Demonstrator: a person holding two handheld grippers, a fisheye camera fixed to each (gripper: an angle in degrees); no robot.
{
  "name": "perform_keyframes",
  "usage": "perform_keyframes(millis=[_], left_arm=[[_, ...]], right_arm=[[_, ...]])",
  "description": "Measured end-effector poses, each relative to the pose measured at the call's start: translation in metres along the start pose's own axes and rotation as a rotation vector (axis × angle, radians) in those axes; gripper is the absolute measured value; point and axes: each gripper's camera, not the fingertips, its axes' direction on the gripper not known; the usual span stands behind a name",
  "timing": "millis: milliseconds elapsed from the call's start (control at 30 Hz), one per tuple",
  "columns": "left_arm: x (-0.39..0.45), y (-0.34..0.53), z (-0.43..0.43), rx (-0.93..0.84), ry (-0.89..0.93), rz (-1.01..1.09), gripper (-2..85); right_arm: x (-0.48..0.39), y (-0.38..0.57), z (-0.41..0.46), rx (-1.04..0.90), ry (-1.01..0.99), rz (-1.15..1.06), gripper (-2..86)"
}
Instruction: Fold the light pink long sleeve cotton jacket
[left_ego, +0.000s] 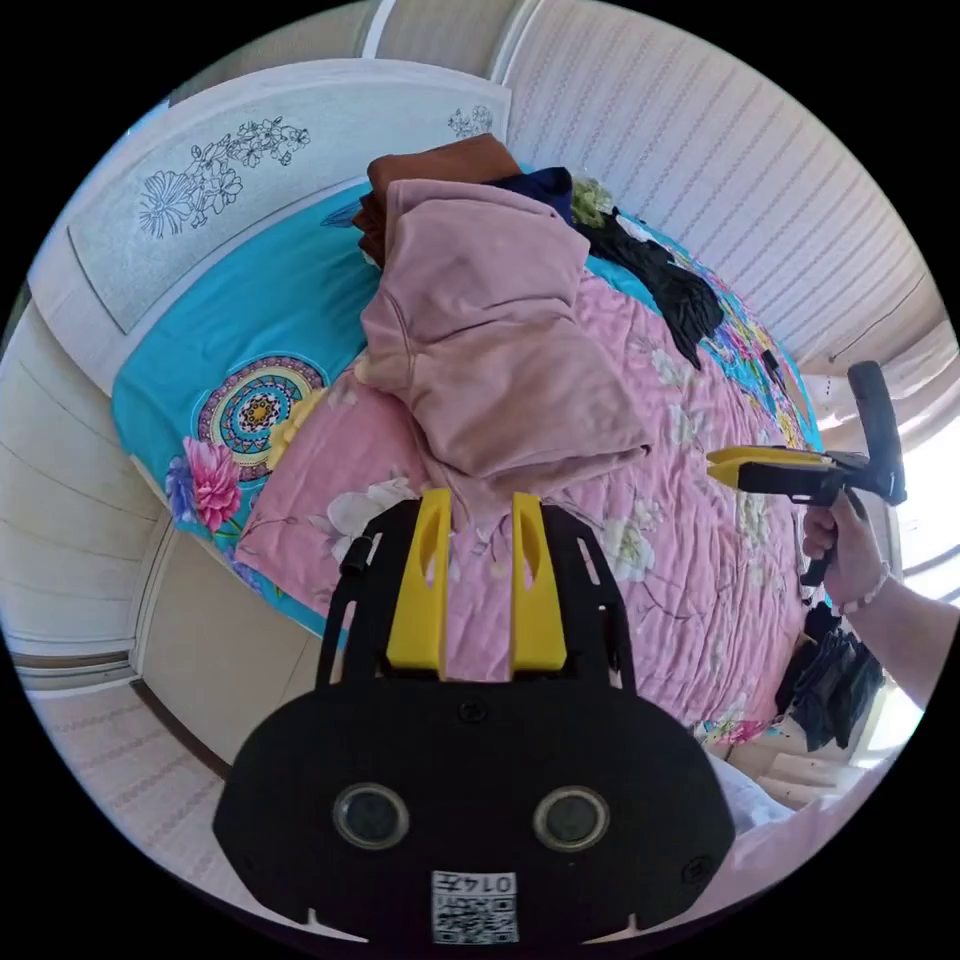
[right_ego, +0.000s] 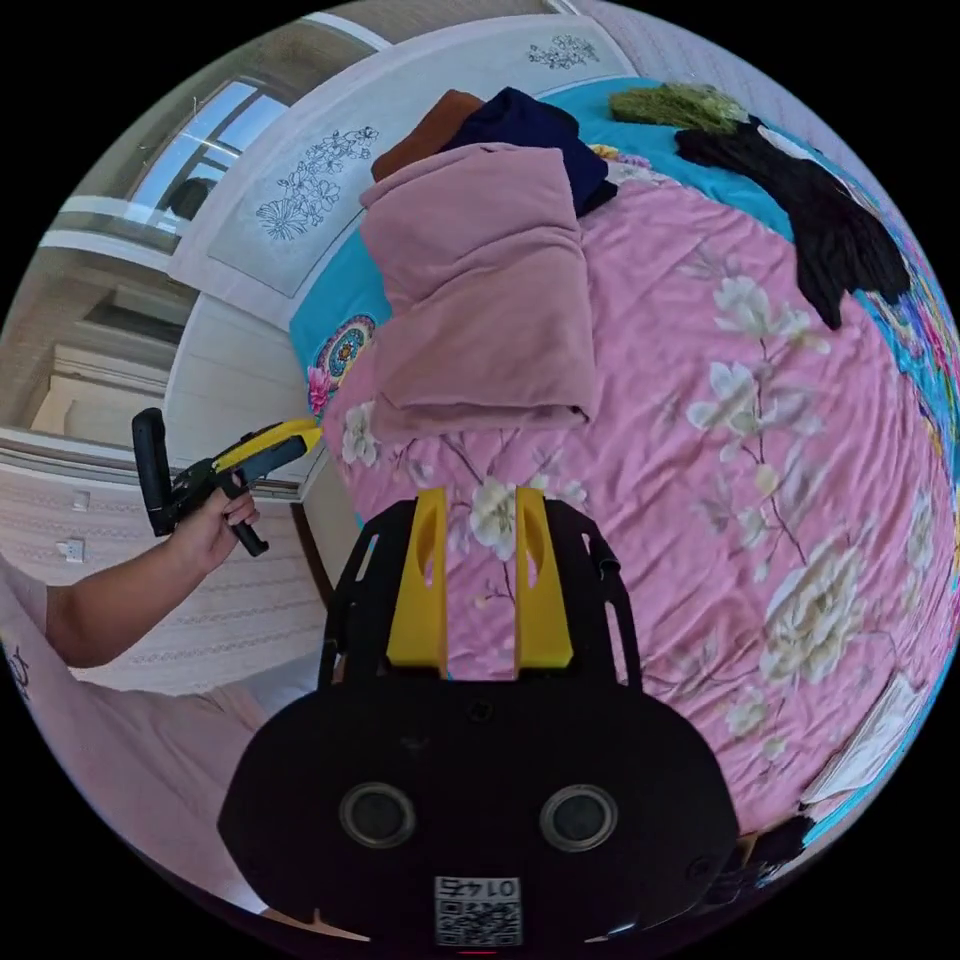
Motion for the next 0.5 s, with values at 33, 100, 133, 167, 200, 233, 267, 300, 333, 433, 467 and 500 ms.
perform_keyframes(millis=[33,100,133,167,200,233,267,300,333,433,467,500], left_arm=[[-0.016,-0.005,0.014,-0.023,0.004,-0.023,10.8],[-0.034,-0.01,0.037,-0.073,0.012,-0.054,11.1],[-0.041,-0.01,0.052,-0.107,0.032,-0.077,11.0],[-0.045,-0.01,0.065,-0.137,0.075,-0.097,10.6],[-0.046,-0.01,0.07,-0.153,0.094,-0.108,10.3],[-0.047,-0.01,0.078,-0.162,0.113,-0.121,9.6],[-0.047,-0.009,0.08,-0.146,0.109,-0.127,8.9],[-0.048,-0.008,0.081,-0.138,0.11,-0.136,8.5],[-0.051,-0.004,0.08,-0.115,0.123,-0.15,7.7],[-0.055,0.009,0.073,-0.05,0.205,-0.135,2.6],[-0.049,0.014,0.064,-0.021,0.18,-0.094,1.0],[-0.043,0.016,0.057,-0.001,0.162,-0.057,0.6]], right_arm=[[-0.02,-0.028,0.009,0.009,0.021,-0.086,16.1],[-0.056,-0.06,0.03,-0.019,0.05,-0.247,17.8],[-0.079,-0.075,0.048,-0.065,0.079,-0.352,17.9],[-0.089,-0.082,0.058,-0.091,0.1,-0.394,17.9],[-0.105,-0.091,0.077,-0.132,0.142,-0.454,17.2],[-0.117,-0.097,0.093,-0.153,0.166,-0.488,16.0],[-0.122,-0.098,0.099,-0.158,0.169,-0.502,15.3],[-0.128,-0.1,0.111,-0.156,0.179,-0.518,13.9],[-0.132,-0.101,0.125,-0.168,0.202,-0.519,13.5],[-0.127,-0.101,0.172,-0.309,0.338,-0.488,9.4],[-0.126,-0.099,0.175,-0.298,0.367,-0.487,7.3],[-0.126,-0.096,0.171,-0.249,0.408,-0.499,4.6]])
